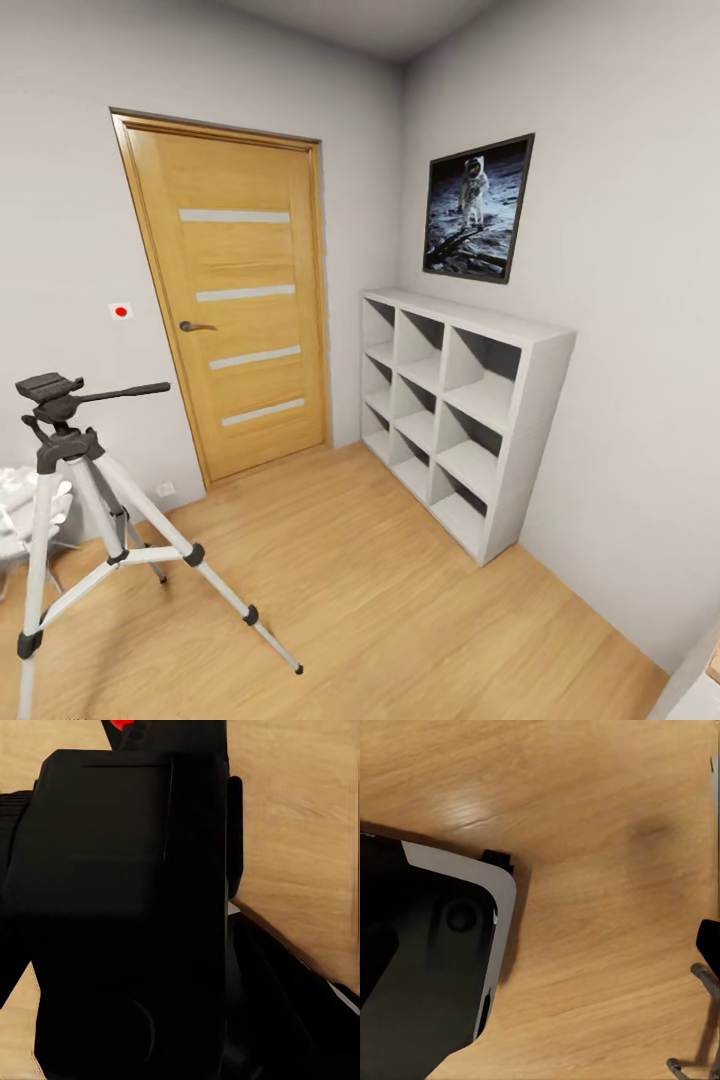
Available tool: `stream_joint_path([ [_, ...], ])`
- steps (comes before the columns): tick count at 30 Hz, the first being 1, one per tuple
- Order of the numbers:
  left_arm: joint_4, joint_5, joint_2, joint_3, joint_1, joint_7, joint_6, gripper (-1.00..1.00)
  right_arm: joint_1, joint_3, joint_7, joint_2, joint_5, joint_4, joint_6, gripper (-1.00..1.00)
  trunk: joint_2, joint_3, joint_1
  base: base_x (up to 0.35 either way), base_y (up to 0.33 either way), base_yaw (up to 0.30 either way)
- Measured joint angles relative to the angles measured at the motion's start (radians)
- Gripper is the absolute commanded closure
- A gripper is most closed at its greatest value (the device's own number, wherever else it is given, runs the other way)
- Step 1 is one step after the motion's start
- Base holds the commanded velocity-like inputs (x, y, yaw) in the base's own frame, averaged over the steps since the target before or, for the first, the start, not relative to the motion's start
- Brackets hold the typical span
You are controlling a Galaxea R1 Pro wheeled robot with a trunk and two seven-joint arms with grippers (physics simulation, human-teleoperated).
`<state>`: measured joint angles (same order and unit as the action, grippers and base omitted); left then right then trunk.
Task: Attach the digital camera to the camera tripod in the bedroom.
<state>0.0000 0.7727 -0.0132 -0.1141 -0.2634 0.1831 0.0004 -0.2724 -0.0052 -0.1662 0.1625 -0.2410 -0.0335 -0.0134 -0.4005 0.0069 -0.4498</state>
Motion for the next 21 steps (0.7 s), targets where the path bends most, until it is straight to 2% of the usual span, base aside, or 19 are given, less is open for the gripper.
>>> stream_joint_path([
  [16,0.000,0.000,0.001,0.000,0.000,0.000,-0.001,1.00,0.000,0.000,0.000,0.001,0.000,0.000,-0.001,-1.00,0.000,0.000,0.000,0.280,-0.120,0.269],
  [21,0.000,0.000,0.001,0.000,0.000,0.000,-0.001,1.00,0.000,0.000,0.000,0.001,0.000,0.000,-0.001,-1.00,0.000,0.000,0.000,0.285,-0.020,0.269],
])
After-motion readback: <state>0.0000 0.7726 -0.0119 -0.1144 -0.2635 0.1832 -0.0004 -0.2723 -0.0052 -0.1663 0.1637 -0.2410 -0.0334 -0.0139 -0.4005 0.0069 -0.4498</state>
